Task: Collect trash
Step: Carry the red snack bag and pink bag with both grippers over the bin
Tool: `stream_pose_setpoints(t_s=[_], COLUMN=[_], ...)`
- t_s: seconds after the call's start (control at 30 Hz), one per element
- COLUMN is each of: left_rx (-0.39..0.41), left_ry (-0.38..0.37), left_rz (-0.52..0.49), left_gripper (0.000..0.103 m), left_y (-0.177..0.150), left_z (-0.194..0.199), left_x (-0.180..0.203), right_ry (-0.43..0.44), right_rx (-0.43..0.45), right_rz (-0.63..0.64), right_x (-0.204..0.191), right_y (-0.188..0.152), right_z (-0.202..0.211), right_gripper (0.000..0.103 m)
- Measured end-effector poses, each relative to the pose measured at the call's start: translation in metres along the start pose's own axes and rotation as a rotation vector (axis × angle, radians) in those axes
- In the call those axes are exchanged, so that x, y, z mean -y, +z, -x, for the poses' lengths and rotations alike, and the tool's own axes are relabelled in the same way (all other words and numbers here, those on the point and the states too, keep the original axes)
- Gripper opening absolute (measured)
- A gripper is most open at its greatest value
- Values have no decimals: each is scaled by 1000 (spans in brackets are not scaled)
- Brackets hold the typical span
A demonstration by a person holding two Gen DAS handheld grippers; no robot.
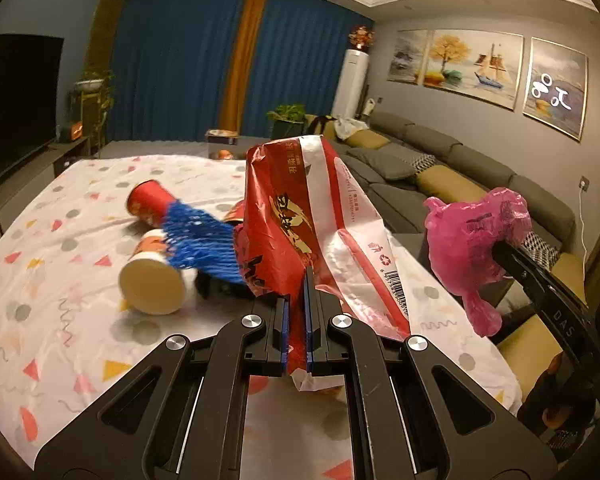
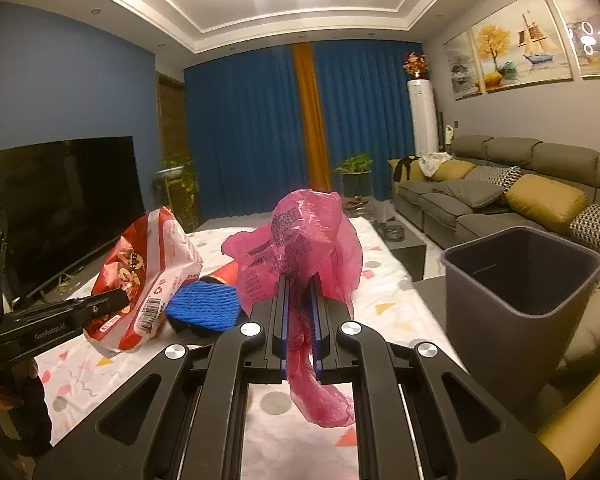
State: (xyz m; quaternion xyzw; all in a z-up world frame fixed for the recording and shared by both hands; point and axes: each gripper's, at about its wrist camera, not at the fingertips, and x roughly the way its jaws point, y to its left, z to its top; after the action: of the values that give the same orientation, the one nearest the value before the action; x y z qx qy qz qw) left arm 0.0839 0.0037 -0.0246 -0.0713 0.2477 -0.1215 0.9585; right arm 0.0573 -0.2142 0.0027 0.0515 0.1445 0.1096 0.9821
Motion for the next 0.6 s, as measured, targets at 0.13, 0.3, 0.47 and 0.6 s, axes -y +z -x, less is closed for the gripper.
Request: stream_pose_setpoints(t_s=[0.13,0.3,0.47,0.6], left_rx=[5,6,8,5], left_ry=[-20,-52,-77,-103], left_rz=[-24,-57,-94,-112], left_gripper=[4,4,4,4], left_y=[4,9,11,14], left_z=[-7,-21,-35,-48], left_x=[14,39,63,81], right_ry=[-31,-69,-114,-154], right_rx=[16,35,47,57], right_rz=[-10,-15,-22,-27], right_x=[11,26,45,58], right_y=[2,4,5,7], right_z=[4,9,12,12], right_gripper=[10,10,10,10])
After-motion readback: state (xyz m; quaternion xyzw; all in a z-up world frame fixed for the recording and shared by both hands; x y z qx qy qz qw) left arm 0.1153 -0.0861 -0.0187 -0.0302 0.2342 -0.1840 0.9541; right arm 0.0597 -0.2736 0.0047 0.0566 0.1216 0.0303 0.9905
